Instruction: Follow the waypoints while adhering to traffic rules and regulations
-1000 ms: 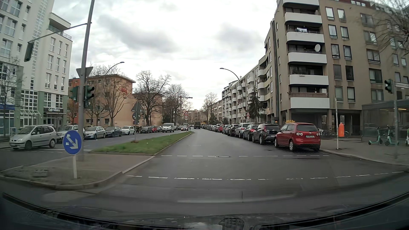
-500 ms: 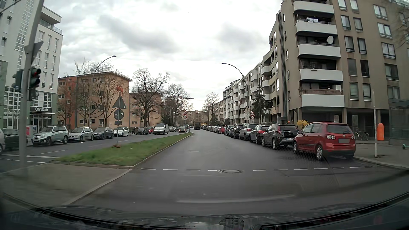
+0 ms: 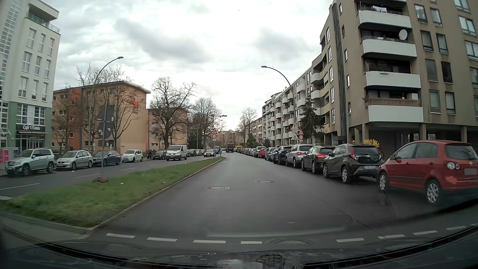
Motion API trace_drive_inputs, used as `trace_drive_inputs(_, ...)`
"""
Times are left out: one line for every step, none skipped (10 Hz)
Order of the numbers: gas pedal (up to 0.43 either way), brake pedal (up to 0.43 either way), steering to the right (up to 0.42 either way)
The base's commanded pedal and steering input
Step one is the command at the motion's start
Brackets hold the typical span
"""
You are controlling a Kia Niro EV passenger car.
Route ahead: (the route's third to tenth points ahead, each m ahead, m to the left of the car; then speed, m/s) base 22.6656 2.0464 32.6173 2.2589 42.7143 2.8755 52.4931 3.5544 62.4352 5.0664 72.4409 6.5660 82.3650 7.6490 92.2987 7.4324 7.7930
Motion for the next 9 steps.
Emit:
trace_drive_inputs(0.000, 0.012, -0.004)
trace_drive_inputs(0.000, 0.012, -0.004)
trace_drive_inputs(0.000, 0.012, -0.005)
trace_drive_inputs(0.000, 0.012, -0.004)
trace_drive_inputs(0.000, 0.012, -0.004)
trace_drive_inputs(0.000, 0.012, -0.004)
trace_drive_inputs(0.020, 0.012, -0.010)
trace_drive_inputs(0.059, 0.012, -0.014)
trace_drive_inputs(0.059, 0.012, -0.013)
